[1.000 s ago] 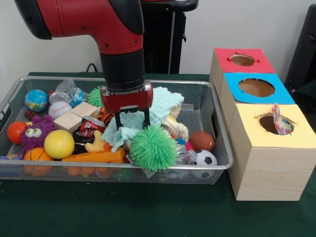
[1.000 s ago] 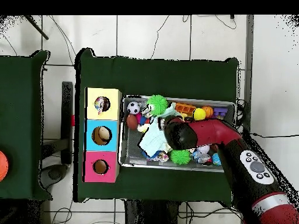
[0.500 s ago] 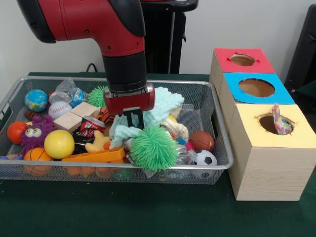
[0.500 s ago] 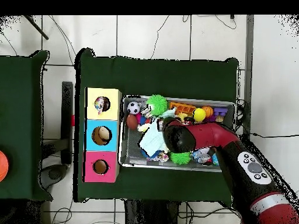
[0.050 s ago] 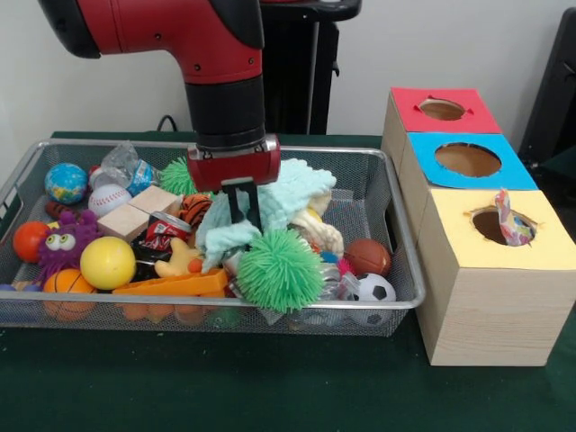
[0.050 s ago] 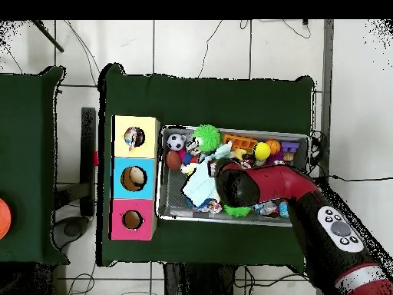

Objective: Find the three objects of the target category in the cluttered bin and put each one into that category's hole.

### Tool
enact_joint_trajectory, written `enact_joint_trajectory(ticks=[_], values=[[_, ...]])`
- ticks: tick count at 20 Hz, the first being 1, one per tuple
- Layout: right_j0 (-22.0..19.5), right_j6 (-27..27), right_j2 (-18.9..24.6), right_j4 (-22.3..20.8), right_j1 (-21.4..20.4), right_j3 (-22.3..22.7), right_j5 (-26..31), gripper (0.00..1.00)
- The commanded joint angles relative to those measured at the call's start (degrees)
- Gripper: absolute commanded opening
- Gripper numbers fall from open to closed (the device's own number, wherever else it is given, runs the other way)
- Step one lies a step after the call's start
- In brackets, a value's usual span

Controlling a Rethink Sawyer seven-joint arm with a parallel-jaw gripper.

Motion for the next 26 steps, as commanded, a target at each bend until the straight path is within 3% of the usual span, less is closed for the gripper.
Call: enact_joint_trajectory(ticks=[1,5,15,26], values=[[-6.2,-10.2,3.6,6.6,-12.4,10.0,16.0,0.0],[-9.2,-15.2,6.6,8.8,-15.2,8.7,21.3,0.0],[-14.8,-20.3,11.7,6.4,-11.7,2.4,26.7,0.0],[-14.9,-22.4,14.0,4.1,-7.9,-5.1,30.4,0.0]])
